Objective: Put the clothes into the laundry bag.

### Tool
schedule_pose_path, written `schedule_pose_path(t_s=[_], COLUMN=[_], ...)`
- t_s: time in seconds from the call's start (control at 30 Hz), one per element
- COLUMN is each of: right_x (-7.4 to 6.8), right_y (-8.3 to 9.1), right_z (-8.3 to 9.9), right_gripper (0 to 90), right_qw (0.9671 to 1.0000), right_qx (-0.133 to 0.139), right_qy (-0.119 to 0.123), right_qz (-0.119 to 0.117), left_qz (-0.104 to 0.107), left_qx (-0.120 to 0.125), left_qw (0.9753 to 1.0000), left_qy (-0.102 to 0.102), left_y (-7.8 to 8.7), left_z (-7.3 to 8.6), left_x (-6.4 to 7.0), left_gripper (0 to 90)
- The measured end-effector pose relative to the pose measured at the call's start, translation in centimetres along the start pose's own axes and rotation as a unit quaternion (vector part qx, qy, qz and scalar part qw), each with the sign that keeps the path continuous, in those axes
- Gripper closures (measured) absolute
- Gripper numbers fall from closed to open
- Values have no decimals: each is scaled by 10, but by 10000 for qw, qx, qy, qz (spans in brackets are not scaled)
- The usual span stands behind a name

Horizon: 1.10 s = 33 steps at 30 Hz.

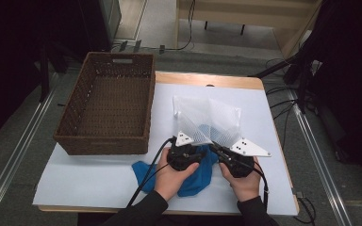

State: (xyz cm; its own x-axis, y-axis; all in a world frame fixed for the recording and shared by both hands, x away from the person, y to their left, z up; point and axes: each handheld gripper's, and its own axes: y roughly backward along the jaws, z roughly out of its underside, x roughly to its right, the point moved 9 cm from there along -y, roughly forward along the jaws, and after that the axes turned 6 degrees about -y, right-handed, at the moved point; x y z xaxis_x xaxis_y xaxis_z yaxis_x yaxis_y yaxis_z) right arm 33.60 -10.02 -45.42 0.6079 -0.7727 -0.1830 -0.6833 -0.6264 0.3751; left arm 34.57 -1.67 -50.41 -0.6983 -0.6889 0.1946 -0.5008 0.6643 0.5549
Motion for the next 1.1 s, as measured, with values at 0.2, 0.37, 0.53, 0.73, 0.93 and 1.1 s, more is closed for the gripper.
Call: schedule_pose_path(t_s=[0.2,0.37,0.53,0.73,0.93,1.1], right_x=[7,8,5,3,-2,-9], right_y=[2,1,-2,-4,-1,7], right_z=[1,0,2,3,-1,-13], right_gripper=[899,899,899,899,899,900], right_qw=[10000,9999,10000,10000,10000,9994], right_qx=[8,12,-24,-46,13,212], right_qy=[-75,-91,-58,-70,-36,-192], right_qz=[42,70,50,32,-9,-200], left_qz=[257,339,9,-15,284,330], left_qx=[95,-387,-1052,-1022,-161,627], left_qw=[9994,9983,9916,9898,9987,9974], left_qy=[-224,-276,-750,-990,-399,-160], left_y=[34,35,22,23,33,37], left_z=[-2,21,50,46,13,-15], left_x=[5,-2,-2,3,10,13], left_gripper=[333,187,294,799,838,835])
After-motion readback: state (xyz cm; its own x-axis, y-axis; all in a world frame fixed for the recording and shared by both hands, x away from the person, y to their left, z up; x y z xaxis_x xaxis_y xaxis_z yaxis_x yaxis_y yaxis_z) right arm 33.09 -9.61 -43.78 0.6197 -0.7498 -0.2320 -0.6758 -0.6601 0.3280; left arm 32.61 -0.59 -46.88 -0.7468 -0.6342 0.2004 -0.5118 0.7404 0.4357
